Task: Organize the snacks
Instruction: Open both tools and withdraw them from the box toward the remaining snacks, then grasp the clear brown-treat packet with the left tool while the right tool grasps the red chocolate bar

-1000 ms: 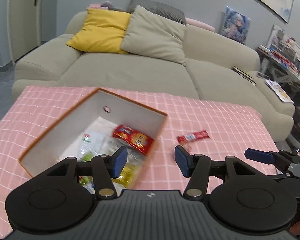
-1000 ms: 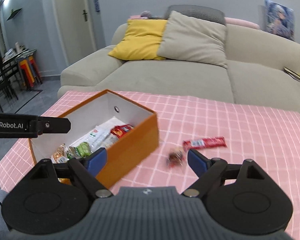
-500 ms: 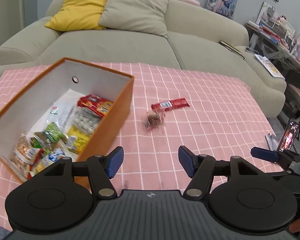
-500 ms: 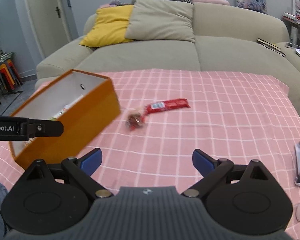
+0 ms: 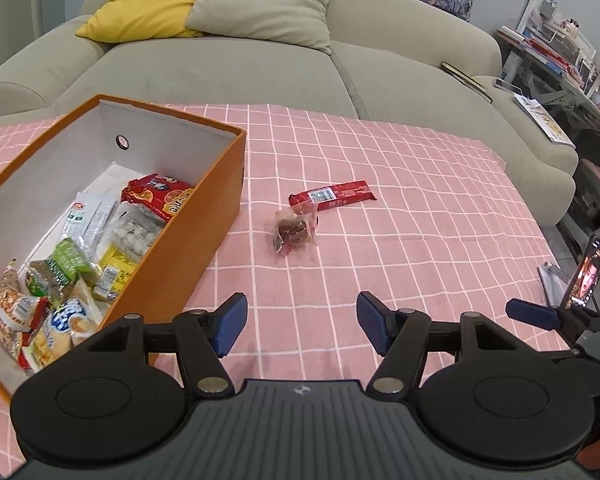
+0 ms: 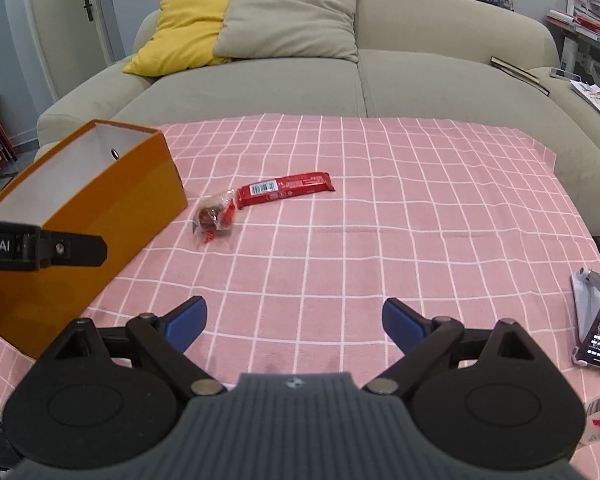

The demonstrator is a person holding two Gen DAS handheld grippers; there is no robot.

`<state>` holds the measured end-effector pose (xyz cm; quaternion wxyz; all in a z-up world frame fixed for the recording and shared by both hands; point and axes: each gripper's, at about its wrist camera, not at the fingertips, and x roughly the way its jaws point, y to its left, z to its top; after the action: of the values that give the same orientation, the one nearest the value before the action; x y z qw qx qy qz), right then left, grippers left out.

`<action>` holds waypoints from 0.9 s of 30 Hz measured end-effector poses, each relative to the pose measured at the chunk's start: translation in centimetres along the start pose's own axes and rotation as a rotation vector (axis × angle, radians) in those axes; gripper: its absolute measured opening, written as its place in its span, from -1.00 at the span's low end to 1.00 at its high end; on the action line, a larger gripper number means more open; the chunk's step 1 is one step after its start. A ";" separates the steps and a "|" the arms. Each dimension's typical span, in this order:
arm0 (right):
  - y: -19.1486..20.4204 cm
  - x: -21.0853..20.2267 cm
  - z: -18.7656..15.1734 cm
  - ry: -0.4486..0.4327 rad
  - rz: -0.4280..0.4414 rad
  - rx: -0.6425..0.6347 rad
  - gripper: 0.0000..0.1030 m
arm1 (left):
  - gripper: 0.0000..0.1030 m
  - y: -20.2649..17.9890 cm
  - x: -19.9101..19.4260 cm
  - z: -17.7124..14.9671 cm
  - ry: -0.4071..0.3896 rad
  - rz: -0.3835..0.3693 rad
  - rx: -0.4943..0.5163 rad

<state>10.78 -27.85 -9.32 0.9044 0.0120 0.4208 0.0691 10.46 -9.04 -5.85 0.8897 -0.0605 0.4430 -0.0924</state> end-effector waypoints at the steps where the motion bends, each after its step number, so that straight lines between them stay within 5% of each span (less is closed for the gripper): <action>1: 0.0 0.2 0.1 0.002 -0.006 -0.004 0.77 | 0.43 -0.1 0.3 0.2 0.001 0.000 -0.001; 14: -0.2 4.8 2.9 0.018 -0.009 -0.114 0.54 | 0.40 -1.7 5.9 3.1 -0.001 0.038 0.030; 27: -0.1 11.6 6.3 0.000 0.033 -0.279 0.41 | 0.39 -0.8 12.6 5.9 0.083 0.089 -0.016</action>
<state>22.93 -26.19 -14.06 0.8962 -0.1068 0.4067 0.1418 22.58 -12.41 -11.93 0.8732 -0.0441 0.4826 -0.0518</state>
